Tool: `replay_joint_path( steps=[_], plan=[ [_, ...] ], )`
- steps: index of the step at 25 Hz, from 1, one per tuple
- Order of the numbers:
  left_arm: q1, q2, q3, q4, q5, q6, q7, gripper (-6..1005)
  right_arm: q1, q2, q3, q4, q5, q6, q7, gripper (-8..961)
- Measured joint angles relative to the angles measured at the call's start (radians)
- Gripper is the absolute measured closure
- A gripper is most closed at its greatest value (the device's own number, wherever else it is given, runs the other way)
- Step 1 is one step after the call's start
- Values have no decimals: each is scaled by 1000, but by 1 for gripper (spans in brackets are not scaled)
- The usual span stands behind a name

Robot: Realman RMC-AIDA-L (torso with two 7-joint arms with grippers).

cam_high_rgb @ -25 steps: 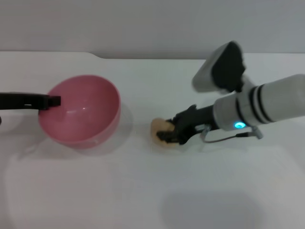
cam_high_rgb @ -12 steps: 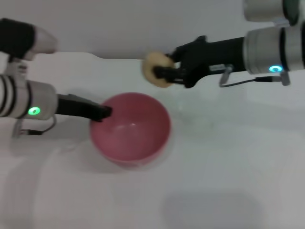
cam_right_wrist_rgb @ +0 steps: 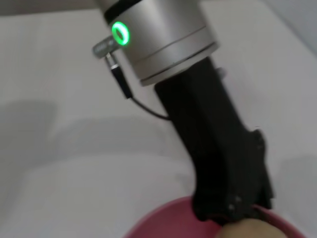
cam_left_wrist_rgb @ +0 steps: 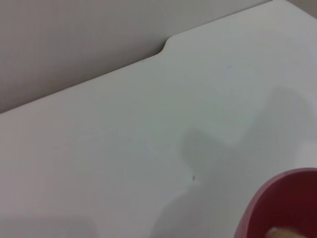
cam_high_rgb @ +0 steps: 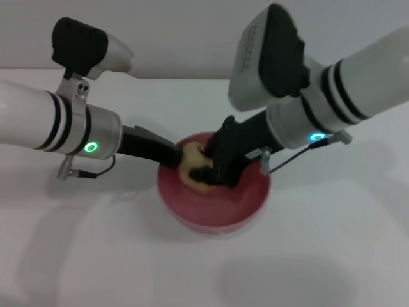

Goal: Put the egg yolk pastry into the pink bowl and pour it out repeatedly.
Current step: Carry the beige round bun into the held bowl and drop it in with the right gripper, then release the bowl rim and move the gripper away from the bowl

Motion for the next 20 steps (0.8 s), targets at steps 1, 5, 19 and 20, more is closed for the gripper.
replay_joint_path(
  steps=[1,5,19,20],
  plan=[
    [-2,0,3,0,-4,-4,0,975,4,0,-5,6,-1,0,7,755],
    [-4,1,7,0,-14,-12,0,975,-3,0,-9,-5,-3,-5,27,663],
    [-4,2,48,-60,-22,-99,6,974,-179,-2,152,-218,43,-48,23,466],
    [-5,2,48,-61,-22,-105,6,973,-182,-2,157,-218,43,-62,23,466]
  ],
)
